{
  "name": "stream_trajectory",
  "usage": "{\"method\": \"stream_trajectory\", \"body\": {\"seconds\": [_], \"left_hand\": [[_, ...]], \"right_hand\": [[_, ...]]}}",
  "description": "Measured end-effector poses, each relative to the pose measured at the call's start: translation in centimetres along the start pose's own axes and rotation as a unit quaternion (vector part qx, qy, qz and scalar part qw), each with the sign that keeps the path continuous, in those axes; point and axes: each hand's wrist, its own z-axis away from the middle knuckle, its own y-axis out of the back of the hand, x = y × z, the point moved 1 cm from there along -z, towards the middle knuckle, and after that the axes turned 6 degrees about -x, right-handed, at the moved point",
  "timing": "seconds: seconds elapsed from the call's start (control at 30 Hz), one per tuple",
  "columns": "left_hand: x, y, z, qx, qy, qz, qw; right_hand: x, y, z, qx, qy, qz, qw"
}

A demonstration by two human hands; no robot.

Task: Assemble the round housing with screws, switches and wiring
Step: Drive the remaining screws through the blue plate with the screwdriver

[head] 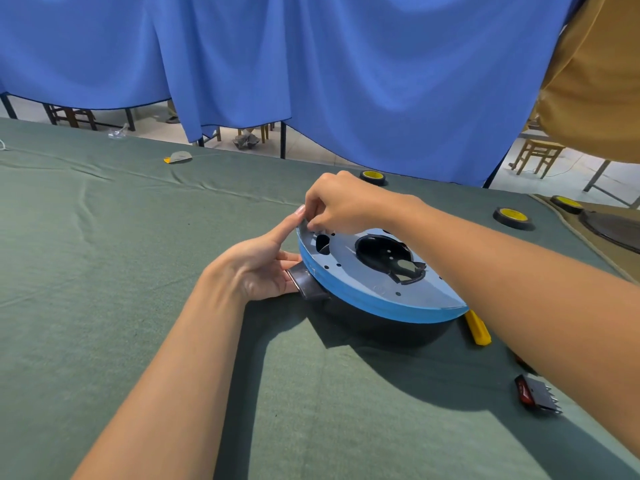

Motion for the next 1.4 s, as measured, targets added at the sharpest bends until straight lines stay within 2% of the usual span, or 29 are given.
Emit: {"method": "stream_trajectory", "body": {"seconds": [0.23,0.47,0.8,1.1,1.4], "left_hand": [[0.1,-0.3,0.1,0.022,-0.005,0.016,1.0],[0.1,-0.4,0.2,0.031,-0.006,0.009,0.999],[0.0,-0.5,0.2,0.038,-0.017,0.009,0.999],[0.0,-0.5,0.1,0.038,-0.015,0.004,0.999],[0.0,-0.3,0.1,0.032,-0.014,0.0,0.999]], "right_hand": [[0.5,0.2,0.4,-0.015,0.002,-0.051,0.999],[0.5,-0.2,0.0,0.011,0.017,-0.013,1.0],[0.3,-0.3,-0.5,0.016,-0.011,0.033,0.999],[0.6,-0.1,0.0,-0.003,0.018,-0.009,1.0],[1.1,-0.4,-0.2,0.017,0.003,-0.004,1.0]]}}
